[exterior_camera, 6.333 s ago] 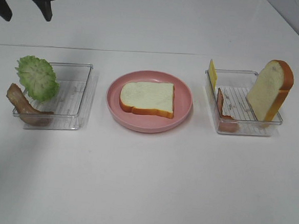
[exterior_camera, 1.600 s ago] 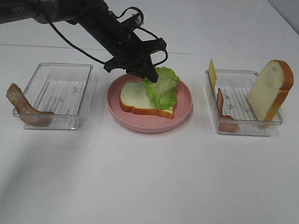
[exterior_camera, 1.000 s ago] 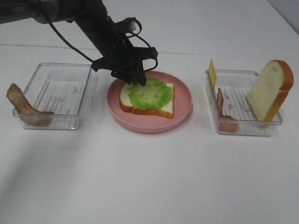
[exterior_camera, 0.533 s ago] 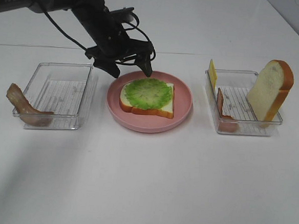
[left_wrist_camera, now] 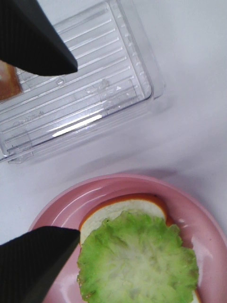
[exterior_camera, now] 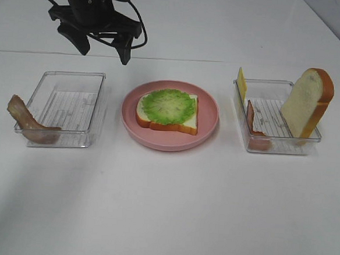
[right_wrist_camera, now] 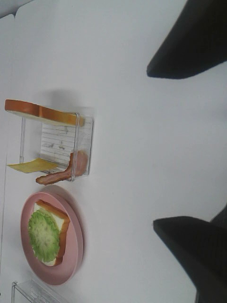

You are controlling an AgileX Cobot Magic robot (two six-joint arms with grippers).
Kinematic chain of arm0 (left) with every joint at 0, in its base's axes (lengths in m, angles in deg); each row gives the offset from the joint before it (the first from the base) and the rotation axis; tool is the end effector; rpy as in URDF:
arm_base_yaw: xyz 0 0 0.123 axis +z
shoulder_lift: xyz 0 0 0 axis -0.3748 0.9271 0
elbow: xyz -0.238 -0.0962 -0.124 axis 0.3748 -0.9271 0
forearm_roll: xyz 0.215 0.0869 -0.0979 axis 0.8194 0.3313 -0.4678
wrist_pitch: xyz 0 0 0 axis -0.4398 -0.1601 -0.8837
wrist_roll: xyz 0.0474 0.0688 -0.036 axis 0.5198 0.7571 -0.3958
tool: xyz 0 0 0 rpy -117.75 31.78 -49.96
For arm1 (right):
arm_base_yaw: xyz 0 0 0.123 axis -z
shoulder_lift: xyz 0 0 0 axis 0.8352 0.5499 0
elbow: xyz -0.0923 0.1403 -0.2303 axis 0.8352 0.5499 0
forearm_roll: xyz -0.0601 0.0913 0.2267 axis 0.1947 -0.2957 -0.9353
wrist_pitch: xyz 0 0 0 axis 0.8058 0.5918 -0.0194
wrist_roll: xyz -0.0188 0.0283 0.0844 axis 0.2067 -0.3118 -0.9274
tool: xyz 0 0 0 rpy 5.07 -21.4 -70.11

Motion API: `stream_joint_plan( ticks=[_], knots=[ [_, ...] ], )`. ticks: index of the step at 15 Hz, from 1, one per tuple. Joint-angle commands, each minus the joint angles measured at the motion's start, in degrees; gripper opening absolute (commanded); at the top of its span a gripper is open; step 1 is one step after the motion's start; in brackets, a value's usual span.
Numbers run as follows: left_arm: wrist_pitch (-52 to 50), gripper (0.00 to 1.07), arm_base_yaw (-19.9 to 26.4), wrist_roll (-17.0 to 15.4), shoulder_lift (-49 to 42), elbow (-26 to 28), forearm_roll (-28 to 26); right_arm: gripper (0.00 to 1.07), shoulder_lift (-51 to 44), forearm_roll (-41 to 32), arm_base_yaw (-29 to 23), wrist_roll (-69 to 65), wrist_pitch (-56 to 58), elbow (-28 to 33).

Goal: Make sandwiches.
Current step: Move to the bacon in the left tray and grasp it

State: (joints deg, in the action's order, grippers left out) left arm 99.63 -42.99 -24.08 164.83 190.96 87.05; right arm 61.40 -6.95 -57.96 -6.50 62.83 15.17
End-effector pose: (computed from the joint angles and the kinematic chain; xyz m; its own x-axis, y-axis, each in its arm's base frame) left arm 0.4623 -0.1805 0.2381 -0.9140 0.2463 -0.3225 0.2802 0.9579 -0.0627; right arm -0.0078 0.0139 0.2782 -0.4414 -0.0848 -0.8933 -0.1937 0.9811 0.0026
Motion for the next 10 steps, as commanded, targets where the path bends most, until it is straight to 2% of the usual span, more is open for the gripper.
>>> stream_joint_plan(
  ticks=[1, 5, 7, 8, 10],
  knots=[
    [4.64, 0.77, 0.92, -3.04, -3.55, -0.11, 0.40, 0.76, -0.92, -0.17, 0.23, 0.52, -0.57, -0.06],
    [4.64, 0.77, 2.98, -2.98, -10.31, -2.58, -0.06, 0.76, -0.92, -0.17, 0.23, 0.52, -0.57, -0.06],
    [4.64, 0.77, 5.04, -3.04, -16.56, -9.97, -0.17, 0.76, -0.92, -0.17, 0.23, 0.52, -0.57, -0.06],
    [4.64, 0.77, 5.67, -3.04, -17.88, -11.52, -0.23, 0.76, -0.92, -0.17, 0.23, 0.52, -0.57, -0.06],
    [4.64, 0.77, 8.65, -3.04, -23.38, -20.80, 0.00, 0.76, -0.92, -0.06, 0.23, 0.52, -0.57, -0.06]
  ],
)
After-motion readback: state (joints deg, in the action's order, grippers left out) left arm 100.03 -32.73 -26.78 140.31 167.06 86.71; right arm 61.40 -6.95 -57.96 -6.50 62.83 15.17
